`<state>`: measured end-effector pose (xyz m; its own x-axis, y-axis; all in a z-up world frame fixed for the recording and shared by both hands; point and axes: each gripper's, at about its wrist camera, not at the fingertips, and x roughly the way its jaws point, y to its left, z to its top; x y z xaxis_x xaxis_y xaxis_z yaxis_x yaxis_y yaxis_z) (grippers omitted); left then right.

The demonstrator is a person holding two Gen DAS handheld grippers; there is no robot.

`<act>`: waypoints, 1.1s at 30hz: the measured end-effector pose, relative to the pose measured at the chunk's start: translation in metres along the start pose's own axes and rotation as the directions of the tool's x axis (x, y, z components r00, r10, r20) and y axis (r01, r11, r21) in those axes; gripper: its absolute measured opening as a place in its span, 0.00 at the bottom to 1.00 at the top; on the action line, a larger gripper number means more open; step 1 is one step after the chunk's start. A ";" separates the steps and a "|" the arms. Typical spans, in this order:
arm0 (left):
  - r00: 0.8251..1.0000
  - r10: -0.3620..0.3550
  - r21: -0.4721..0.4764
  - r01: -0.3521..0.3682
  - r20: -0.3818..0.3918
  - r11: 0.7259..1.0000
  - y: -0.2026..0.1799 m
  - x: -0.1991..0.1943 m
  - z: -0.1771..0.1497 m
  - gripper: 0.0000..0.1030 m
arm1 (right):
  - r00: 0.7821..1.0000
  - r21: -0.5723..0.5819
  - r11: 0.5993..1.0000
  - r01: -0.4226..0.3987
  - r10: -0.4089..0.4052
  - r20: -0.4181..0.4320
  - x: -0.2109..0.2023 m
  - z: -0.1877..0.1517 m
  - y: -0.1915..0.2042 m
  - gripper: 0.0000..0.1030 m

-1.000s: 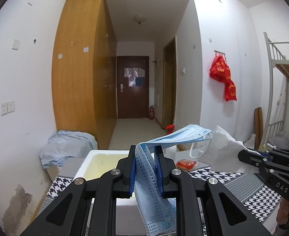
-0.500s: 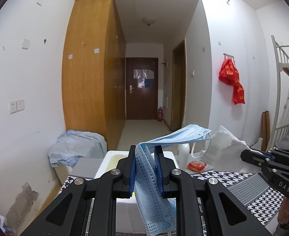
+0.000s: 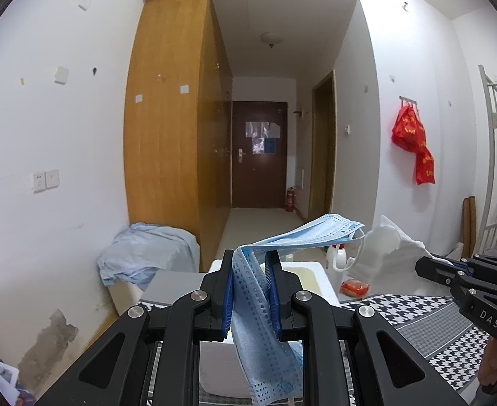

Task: Organize soft objects
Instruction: 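Carry both held items over the white foam box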

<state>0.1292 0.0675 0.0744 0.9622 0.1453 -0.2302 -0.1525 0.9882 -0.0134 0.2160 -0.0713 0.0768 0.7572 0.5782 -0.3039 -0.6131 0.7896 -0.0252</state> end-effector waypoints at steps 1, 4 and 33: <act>1.000 0.006 0.000 -0.006 -0.003 1.000 0.001 0.000 0.000 0.18 | 1.000 -0.002 1.000 -0.004 0.004 0.000 0.001 0.001 0.001 0.07; 1.000 0.022 -0.004 -0.022 0.002 1.000 0.005 -0.003 0.000 0.18 | 1.000 -0.021 1.000 -0.019 0.019 0.003 0.003 0.004 0.008 0.07; 0.989 0.151 -0.072 -0.150 0.001 0.986 0.049 0.011 -0.006 0.18 | 0.991 -0.070 0.994 -0.083 0.075 -0.111 0.070 0.022 0.047 0.08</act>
<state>0.1311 0.1175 0.0654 0.9286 0.2926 -0.2284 -0.3110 0.9492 -0.0482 0.2450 0.0105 0.0755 0.6793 0.6094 -0.4089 -0.6883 0.7224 -0.0668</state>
